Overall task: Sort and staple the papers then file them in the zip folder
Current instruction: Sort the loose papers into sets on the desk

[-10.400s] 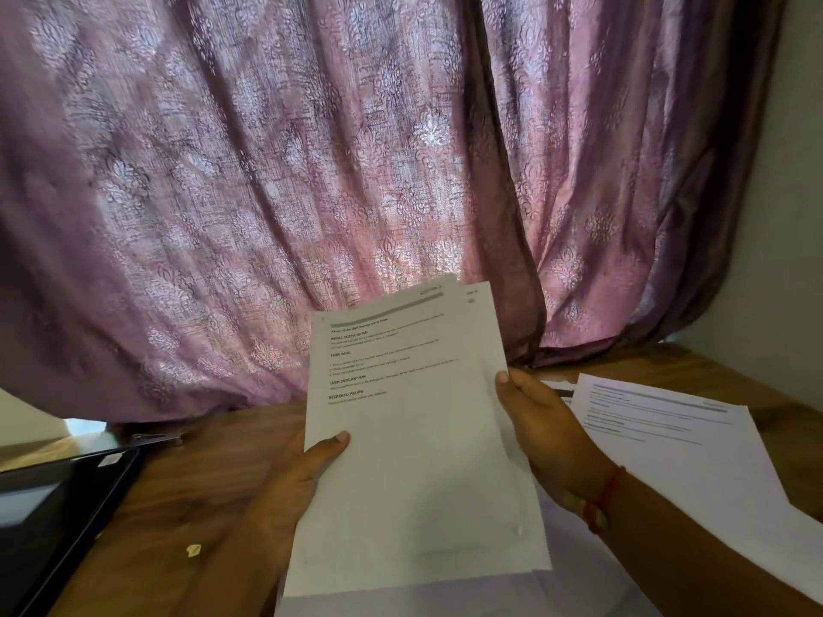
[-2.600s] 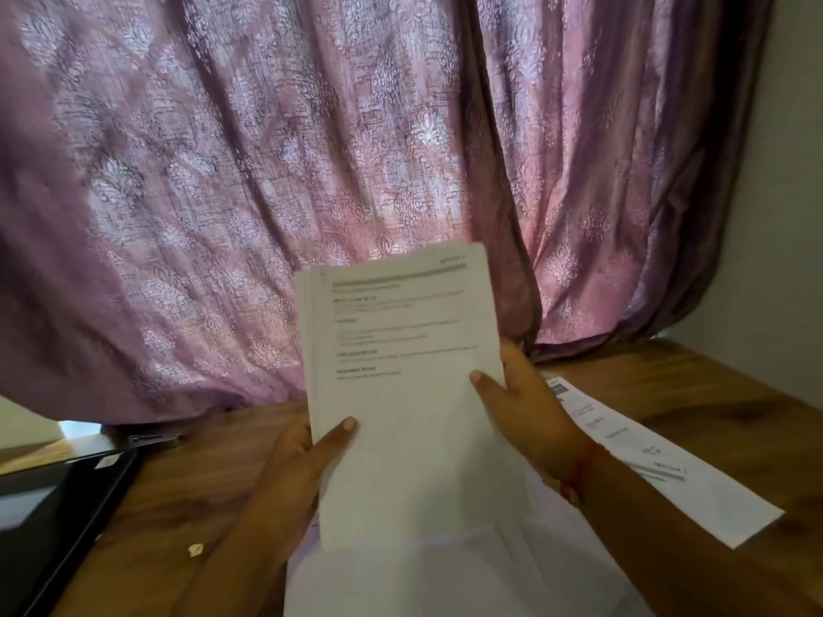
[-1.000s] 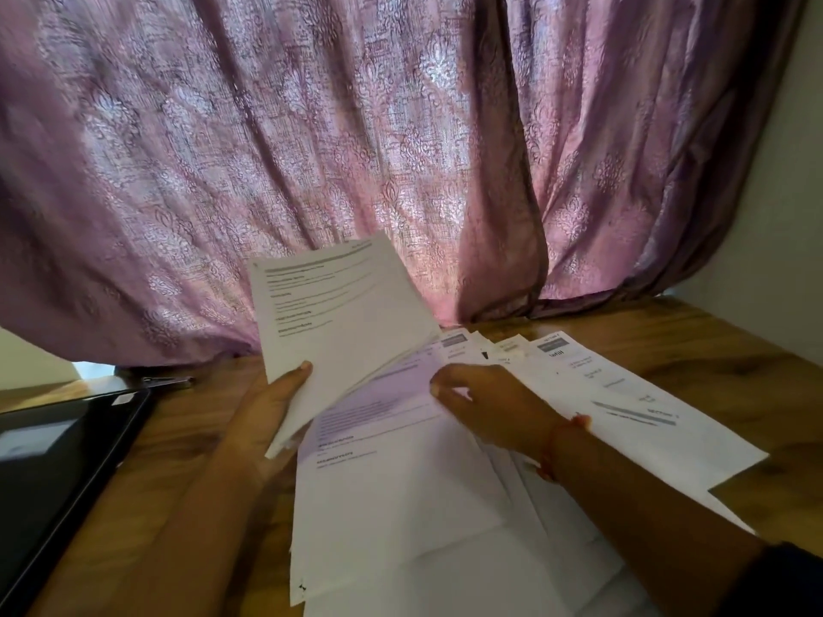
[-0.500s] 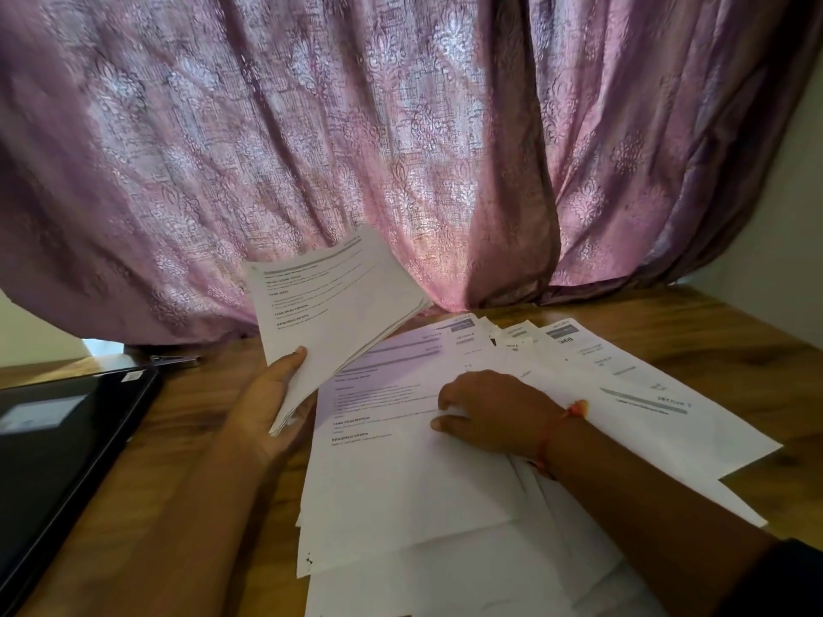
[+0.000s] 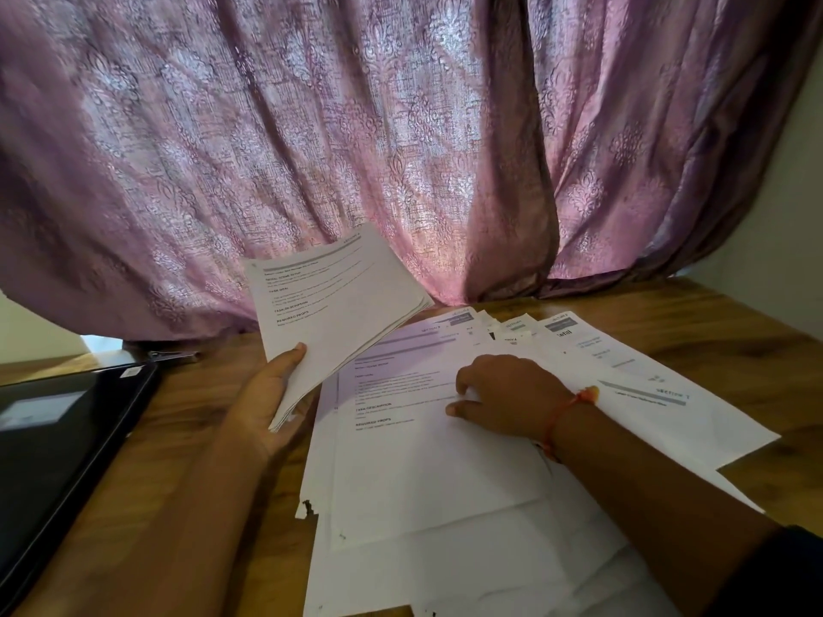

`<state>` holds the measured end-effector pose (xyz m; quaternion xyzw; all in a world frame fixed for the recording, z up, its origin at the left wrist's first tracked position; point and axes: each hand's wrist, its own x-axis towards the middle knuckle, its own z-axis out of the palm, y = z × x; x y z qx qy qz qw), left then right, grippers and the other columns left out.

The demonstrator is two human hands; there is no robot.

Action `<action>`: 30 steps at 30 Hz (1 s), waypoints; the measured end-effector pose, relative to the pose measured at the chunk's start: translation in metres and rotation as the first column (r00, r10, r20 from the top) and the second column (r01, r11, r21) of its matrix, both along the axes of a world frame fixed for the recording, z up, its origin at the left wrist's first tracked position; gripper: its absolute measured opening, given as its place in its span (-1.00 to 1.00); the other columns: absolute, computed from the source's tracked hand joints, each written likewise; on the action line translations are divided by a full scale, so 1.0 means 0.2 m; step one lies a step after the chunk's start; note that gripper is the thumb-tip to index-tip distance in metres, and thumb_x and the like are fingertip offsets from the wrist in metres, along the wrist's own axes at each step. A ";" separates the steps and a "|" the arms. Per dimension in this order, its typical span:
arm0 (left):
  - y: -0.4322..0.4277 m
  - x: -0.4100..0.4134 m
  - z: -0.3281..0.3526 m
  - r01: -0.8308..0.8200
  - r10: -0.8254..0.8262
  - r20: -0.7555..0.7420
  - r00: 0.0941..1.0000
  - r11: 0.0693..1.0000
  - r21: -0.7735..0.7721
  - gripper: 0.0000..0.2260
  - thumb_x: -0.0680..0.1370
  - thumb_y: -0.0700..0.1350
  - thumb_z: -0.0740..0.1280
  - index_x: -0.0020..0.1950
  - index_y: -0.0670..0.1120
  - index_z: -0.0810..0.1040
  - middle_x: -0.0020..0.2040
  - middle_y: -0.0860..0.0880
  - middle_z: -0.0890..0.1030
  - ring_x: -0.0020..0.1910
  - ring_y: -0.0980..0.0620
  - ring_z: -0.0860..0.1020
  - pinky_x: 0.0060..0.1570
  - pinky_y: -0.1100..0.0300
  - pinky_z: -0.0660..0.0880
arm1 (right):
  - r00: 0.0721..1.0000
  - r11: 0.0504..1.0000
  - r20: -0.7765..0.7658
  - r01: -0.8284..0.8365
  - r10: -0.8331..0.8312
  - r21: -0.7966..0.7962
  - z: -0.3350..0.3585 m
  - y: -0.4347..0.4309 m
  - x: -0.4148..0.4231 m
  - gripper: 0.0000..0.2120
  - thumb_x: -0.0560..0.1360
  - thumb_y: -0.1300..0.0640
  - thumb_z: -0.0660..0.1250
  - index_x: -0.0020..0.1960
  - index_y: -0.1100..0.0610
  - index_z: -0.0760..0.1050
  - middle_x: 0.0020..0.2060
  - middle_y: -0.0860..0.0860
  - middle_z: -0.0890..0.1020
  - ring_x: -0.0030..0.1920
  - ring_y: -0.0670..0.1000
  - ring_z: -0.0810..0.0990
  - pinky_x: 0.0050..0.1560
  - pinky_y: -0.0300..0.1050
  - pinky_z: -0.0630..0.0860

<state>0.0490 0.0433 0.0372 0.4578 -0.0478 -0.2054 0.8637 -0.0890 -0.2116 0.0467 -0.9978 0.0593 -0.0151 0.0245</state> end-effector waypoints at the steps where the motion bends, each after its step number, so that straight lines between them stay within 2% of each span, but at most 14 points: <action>1: 0.00 0.00 0.00 0.003 -0.003 -0.002 1.000 1.000 0.006 -0.61 0.55 -0.14 0.41 0.38 -0.08 0.51 0.27 -0.18 0.64 0.29 -0.23 0.59 0.16 -0.20 0.53 | 1.000 1.000 0.015 0.010 -0.010 -0.011 0.00 0.00 0.00 -0.49 0.55 -0.31 0.17 0.26 0.04 0.50 0.12 0.03 0.60 0.06 0.02 0.55 0.15 -0.05 0.51; 4: 0.01 0.01 -0.01 0.013 -0.013 -0.028 1.000 1.000 -0.003 -0.60 0.57 -0.13 0.41 0.41 -0.07 0.49 0.30 -0.18 0.63 0.29 -0.23 0.59 0.23 -0.16 0.50 | 0.996 0.999 0.082 0.026 -0.024 -0.022 0.00 0.02 -0.01 -0.43 0.53 -0.35 0.15 0.30 0.05 0.49 0.17 0.03 0.60 0.12 0.05 0.56 0.20 0.00 0.50; 7: 0.01 0.00 -0.01 0.019 -0.019 -0.057 0.998 1.000 0.000 -0.59 0.58 -0.12 0.41 0.42 -0.06 0.49 0.31 -0.18 0.62 0.31 -0.23 0.58 0.27 -0.11 0.48 | 0.999 0.999 0.047 0.007 -0.005 -0.054 0.00 0.05 -0.02 -0.40 0.53 -0.36 0.12 0.34 0.05 0.46 0.18 0.04 0.60 0.13 0.05 0.56 0.19 -0.02 0.50; 9: 0.00 -0.01 0.00 0.012 -0.011 -0.041 0.999 1.000 0.028 -0.64 0.59 -0.13 0.39 0.39 -0.08 0.52 0.26 -0.17 0.65 0.26 -0.20 0.62 0.13 -0.13 0.58 | 1.000 0.999 0.007 -0.010 0.011 -0.045 -0.01 0.08 -0.02 -0.39 0.54 -0.36 0.12 0.36 0.06 0.44 0.19 0.04 0.59 0.13 0.05 0.56 0.17 -0.04 0.49; 12: -0.02 -0.02 0.01 -0.023 0.024 -0.003 1.000 0.997 0.071 -0.77 0.61 -0.14 0.35 0.27 -0.10 0.57 0.12 -0.14 0.72 -0.01 -0.08 0.72 -0.12 0.11 0.65 | 0.999 0.999 0.012 -0.044 0.044 0.006 -0.01 0.10 -0.03 -0.39 0.55 -0.35 0.11 0.39 0.04 0.41 0.25 0.04 0.57 0.19 0.07 0.55 0.22 -0.02 0.48; 14: -0.02 -0.02 0.00 -0.033 0.033 -0.001 0.999 0.995 0.091 -0.82 0.62 -0.14 0.34 0.22 -0.09 0.58 0.05 -0.11 0.74 -0.15 -0.02 0.73 -0.20 0.20 0.62 | 0.998 0.997 0.031 -0.047 0.045 0.067 -0.01 0.10 -0.03 -0.38 0.55 -0.35 0.12 0.43 0.03 0.38 0.32 0.03 0.53 0.27 0.08 0.51 0.29 0.01 0.44; 17: -0.02 -0.02 -0.01 -0.016 0.017 -0.003 1.000 0.995 0.097 -0.81 0.63 -0.12 0.34 0.23 -0.08 0.58 0.01 -0.10 0.74 -0.24 0.02 0.72 -0.39 0.29 0.57 | 0.998 0.997 0.056 0.027 -0.030 0.067 -0.02 0.07 -0.02 -0.36 0.53 -0.38 0.09 0.41 0.04 0.40 0.31 0.03 0.53 0.26 0.08 0.50 0.30 0.04 0.44; 19: -0.04 -0.03 -0.01 -0.010 0.010 -0.006 1.000 0.996 0.090 -0.79 0.63 -0.14 0.33 0.27 -0.10 0.56 -0.01 -0.11 0.75 -0.26 0.02 0.72 -0.41 0.26 0.59 | 0.997 0.997 0.031 0.072 -0.073 0.029 -0.03 0.05 0.00 -0.34 0.52 -0.42 0.04 0.34 0.04 0.45 0.23 0.04 0.57 0.19 0.06 0.52 0.24 0.03 0.47; 20: -0.04 -0.03 -0.02 -0.015 0.016 -0.009 1.000 0.997 0.080 -0.79 0.63 -0.16 0.32 0.27 -0.12 0.56 -0.03 -0.11 0.75 -0.25 0.01 0.72 -0.39 0.23 0.62 | 0.997 0.997 0.007 0.074 -0.074 0.028 -0.03 0.04 0.00 -0.34 0.52 -0.42 0.02 0.34 0.03 0.44 0.25 0.04 0.56 0.21 0.07 0.50 0.26 0.05 0.45; 22: -0.04 -0.03 -0.02 -0.015 0.016 -0.019 1.000 0.998 0.061 -0.78 0.63 -0.19 0.32 0.28 -0.13 0.55 -0.03 -0.12 0.75 -0.21 -0.01 0.73 -0.36 0.20 0.66 | 0.997 0.996 -0.050 0.059 -0.056 0.060 -0.04 0.04 0.00 -0.34 0.53 -0.42 0.00 0.44 -0.05 0.37 0.40 0.06 0.43 0.40 0.14 0.36 0.40 0.12 0.31; 24: -0.05 -0.04 -0.03 -0.002 0.003 -0.031 1.000 0.999 0.050 -0.75 0.62 -0.19 0.33 0.30 -0.14 0.54 0.00 -0.14 0.74 -0.18 -0.03 0.73 -0.35 0.18 0.66 | 0.994 0.996 -0.104 0.045 -0.037 0.074 -0.04 0.06 -0.01 -0.34 0.52 -0.44 -0.02 0.51 -0.15 0.24 0.55 0.07 0.21 0.54 0.20 0.11 0.49 0.18 0.09; 26: -0.04 -0.03 -0.03 -0.006 0.008 -0.040 0.999 0.999 0.052 -0.77 0.62 -0.19 0.33 0.28 -0.15 0.55 -0.02 -0.14 0.74 -0.20 -0.03 0.73 -0.37 0.19 0.66 | 0.989 0.998 -0.143 0.032 -0.024 0.055 -0.05 0.06 -0.01 -0.32 0.50 -0.47 -0.06 0.54 -0.21 0.13 0.59 0.07 0.03 0.57 0.21 -0.06 0.51 0.22 -0.05; 30: -0.04 -0.02 -0.03 -0.055 0.057 -0.042 0.997 0.997 0.052 -0.75 0.59 -0.19 0.38 0.27 -0.13 0.57 -0.03 -0.11 0.74 -0.21 0.02 0.72 -0.28 0.25 0.64 | 0.983 0.999 -0.182 0.013 -0.006 0.038 -0.07 0.07 0.00 -0.32 0.49 -0.48 -0.09 0.55 -0.27 0.01 0.60 0.07 -0.09 0.57 0.22 -0.17 0.51 0.25 -0.14</action>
